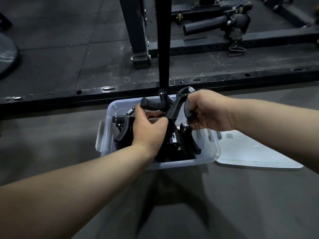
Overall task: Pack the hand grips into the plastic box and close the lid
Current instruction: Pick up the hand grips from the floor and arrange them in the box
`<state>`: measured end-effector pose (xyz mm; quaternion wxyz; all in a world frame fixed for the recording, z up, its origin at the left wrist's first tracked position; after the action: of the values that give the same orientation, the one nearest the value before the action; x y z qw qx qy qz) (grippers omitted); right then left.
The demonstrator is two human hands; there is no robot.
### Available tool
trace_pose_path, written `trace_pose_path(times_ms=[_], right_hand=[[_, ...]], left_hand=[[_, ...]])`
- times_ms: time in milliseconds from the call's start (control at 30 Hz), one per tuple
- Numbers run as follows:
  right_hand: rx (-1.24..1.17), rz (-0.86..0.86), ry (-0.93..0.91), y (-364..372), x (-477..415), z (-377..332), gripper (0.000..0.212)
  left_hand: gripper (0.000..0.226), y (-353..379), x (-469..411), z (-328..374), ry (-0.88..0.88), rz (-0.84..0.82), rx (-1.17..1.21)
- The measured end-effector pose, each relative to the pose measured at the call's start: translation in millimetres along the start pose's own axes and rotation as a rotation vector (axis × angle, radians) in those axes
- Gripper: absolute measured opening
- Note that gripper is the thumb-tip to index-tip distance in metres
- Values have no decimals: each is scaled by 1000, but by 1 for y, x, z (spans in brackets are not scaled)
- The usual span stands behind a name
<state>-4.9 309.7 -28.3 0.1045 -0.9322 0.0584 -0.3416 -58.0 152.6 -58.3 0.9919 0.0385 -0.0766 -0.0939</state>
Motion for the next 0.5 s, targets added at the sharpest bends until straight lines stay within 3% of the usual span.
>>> trace_pose_path(times_ms=[233,367,500], right_hand=[[296,19,-188,13,12,-45,18],[202,-71,-123,32,8,-46,11],[100,-24,-101,33,3,-49,14]], left_hand=[[47,2,5,-5,-89,-53,119],[47,5,1,-1,-128,-58,172],[51,17,-2,5,-192,-125,302]])
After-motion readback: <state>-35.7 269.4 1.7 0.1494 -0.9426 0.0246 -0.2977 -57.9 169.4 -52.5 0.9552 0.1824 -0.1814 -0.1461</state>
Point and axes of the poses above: each hand's wrist, its own x-axis away from the middle knuckle, its own y-axis out of the palm, z = x × y, the point moved 8 cm from there along -x, towards the middle knuckle, and after that the axes turned 14 degrees about x, right-handed, at the moved point
